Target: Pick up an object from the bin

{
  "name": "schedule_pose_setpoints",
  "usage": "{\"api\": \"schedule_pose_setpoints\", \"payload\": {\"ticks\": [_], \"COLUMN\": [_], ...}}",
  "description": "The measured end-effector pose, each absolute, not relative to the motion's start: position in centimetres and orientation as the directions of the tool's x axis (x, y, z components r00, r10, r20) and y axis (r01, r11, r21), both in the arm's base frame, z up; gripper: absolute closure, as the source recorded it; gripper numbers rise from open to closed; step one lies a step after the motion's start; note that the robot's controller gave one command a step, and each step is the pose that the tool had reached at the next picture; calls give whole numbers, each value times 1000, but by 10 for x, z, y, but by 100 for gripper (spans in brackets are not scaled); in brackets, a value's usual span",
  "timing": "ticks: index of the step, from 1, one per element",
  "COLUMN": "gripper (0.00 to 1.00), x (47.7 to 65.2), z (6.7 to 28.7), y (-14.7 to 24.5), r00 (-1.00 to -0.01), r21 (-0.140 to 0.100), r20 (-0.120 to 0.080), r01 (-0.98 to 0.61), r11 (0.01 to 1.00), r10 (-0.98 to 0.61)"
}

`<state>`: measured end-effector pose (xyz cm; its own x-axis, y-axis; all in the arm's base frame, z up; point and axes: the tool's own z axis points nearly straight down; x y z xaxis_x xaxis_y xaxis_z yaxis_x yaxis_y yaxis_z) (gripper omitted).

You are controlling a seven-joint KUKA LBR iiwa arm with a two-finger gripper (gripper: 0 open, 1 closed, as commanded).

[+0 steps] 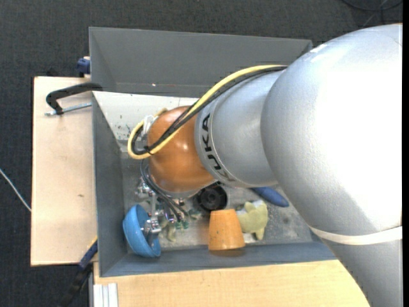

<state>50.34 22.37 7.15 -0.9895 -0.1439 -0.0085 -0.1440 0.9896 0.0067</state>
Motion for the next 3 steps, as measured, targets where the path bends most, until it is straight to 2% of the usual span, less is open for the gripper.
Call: {"api": "schedule_pose_setpoints", "payload": {"ticks": [1,2,3], "gripper": [100,0,100], "x": [506,504,505], "z": [74,73,74], "y": [222,221,222], "r00": [-990,-990,-990], "r21": [6,4,5], "r20": [-12,-7,-11], "r01": [-141,-141,-140], "r11": [990,990,990], "r10": [-141,-141,-140]}}
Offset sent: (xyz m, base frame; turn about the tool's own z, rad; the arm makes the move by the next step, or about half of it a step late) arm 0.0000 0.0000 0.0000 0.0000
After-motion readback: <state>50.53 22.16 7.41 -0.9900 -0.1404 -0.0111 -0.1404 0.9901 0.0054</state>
